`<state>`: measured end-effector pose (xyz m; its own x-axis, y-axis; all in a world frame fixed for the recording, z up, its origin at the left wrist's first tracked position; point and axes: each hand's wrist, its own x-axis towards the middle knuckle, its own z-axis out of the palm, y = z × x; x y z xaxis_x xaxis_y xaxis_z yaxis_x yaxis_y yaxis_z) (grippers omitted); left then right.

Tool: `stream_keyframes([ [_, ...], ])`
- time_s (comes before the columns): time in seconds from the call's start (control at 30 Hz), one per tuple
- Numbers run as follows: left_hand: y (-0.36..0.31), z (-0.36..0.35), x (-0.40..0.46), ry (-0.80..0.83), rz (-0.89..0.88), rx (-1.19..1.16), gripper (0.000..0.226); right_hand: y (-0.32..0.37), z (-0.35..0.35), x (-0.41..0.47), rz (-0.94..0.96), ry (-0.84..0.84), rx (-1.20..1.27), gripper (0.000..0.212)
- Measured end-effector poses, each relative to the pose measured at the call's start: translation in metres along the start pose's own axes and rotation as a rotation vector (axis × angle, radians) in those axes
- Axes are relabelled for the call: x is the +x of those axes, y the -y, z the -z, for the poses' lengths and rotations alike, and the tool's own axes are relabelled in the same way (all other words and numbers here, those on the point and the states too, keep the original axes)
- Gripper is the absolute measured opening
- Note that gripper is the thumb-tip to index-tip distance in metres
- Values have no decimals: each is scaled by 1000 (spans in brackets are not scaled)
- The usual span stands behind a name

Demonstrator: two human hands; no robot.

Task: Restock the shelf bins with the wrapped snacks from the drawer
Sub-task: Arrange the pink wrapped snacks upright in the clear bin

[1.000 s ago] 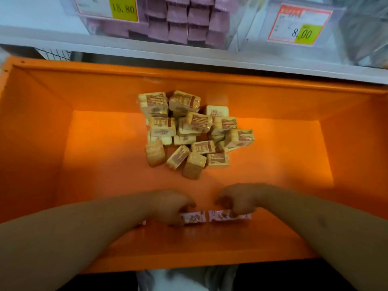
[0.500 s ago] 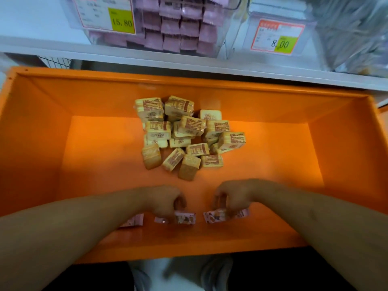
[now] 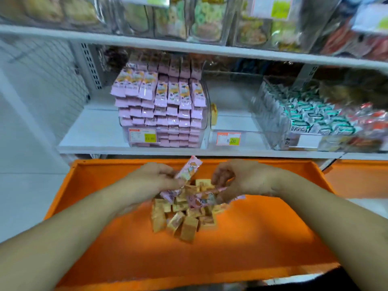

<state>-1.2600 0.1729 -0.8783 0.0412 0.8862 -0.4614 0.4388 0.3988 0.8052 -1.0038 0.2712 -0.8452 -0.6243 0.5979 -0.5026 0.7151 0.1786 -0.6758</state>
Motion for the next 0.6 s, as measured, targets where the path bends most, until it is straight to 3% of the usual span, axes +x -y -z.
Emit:
stream_keyframes([
  [0.13,-26,16,-33,-127,-152,-140,16,35,-3,-28,76,-166,341,50],
  [0.23,-33,16,-48,-168,-179,-232,47,47,-9,-29,126,-292,496,48],
  [0.4,-41,8,-48,-107,-208,-478,27,52,-11,-18,199,-440,675,50],
  [0.6,-61,9,-34,-141,-189,-521,32,52,-5,5,247,-522,722,63],
])
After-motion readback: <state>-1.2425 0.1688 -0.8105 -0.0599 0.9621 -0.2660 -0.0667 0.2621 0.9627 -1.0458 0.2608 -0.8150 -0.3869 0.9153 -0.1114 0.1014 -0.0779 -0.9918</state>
